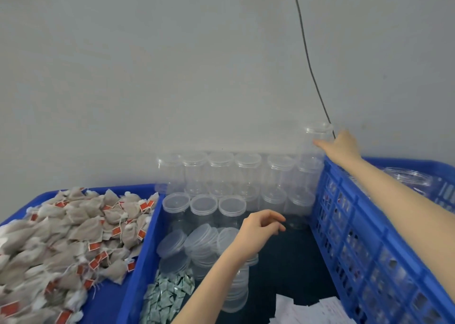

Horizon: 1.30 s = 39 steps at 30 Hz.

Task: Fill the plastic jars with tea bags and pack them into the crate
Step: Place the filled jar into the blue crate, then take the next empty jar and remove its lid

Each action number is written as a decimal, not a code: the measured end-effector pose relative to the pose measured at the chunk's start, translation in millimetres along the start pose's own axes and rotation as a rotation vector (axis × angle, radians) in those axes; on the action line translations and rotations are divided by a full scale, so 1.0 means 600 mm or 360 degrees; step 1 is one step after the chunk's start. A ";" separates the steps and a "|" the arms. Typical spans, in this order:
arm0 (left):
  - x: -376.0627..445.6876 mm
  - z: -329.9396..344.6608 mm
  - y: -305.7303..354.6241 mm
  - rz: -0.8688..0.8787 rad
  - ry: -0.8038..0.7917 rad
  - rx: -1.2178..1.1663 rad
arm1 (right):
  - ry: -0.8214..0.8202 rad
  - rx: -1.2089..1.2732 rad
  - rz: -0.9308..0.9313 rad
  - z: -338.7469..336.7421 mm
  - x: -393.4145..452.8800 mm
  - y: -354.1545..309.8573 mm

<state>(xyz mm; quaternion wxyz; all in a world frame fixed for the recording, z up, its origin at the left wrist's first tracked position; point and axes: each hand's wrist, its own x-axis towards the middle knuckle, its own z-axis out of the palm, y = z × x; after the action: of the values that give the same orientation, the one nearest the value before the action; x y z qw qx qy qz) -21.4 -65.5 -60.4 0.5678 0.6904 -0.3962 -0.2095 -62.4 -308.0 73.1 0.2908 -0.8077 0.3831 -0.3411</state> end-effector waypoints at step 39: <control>-0.039 -0.157 0.089 0.0162 0.0272 -0.0196 | -0.0728 0.0951 -0.0412 0.175 -0.329 -0.023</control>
<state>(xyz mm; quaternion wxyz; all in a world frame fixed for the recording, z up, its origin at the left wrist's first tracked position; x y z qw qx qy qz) 17.8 8.7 12.0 0.6507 0.6486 -0.3673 -0.1448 -68.9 -117.6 -44.3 0.5454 -0.7842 0.0872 -0.2829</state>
